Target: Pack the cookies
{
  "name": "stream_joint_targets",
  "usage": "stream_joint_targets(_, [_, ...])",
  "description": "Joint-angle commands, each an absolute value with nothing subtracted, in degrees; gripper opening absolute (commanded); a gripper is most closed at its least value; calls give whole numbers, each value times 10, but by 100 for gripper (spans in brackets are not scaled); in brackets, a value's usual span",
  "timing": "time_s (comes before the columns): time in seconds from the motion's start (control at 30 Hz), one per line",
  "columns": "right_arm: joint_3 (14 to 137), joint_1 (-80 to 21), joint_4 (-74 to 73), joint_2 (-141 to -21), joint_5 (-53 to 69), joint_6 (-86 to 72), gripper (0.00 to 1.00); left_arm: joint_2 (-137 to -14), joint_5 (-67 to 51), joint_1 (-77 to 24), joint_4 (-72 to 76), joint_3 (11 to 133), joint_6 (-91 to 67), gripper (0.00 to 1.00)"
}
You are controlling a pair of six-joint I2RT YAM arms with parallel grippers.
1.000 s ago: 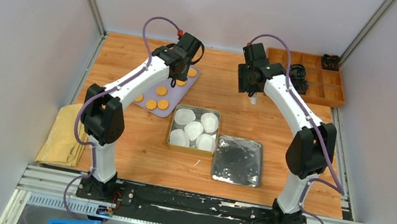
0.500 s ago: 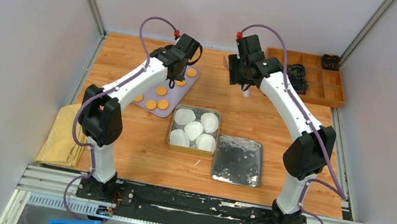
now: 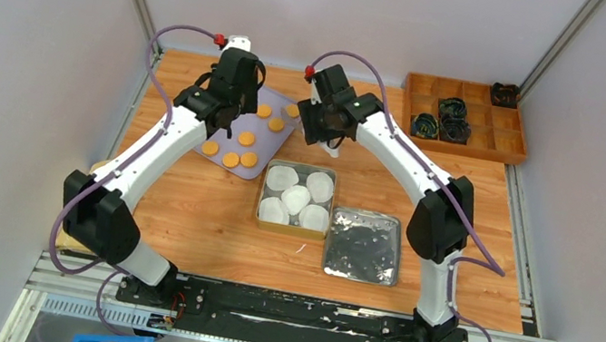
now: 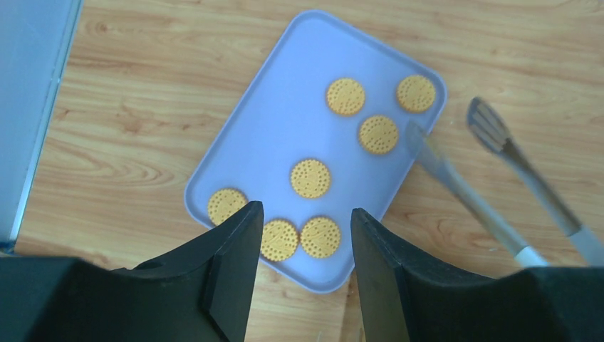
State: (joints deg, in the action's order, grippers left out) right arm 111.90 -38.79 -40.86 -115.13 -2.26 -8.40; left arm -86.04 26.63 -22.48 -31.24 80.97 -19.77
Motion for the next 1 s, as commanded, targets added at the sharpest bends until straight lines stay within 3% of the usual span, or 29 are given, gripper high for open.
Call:
stream_joint_targets(0.0, [1104,-406,-395,-1142,11,-87,55,-849,268,-228,-293,795,-190,54])
stream_joint_targets(0.43, [1114,-444,-394,-1192,34,-98,54,-838,273,-228,-290,779,-188,54])
stream_joint_targets(0.97, [1154,-443,-401,-1247,-40,-104,55,-826,272,-228,-286,777,-180,54])
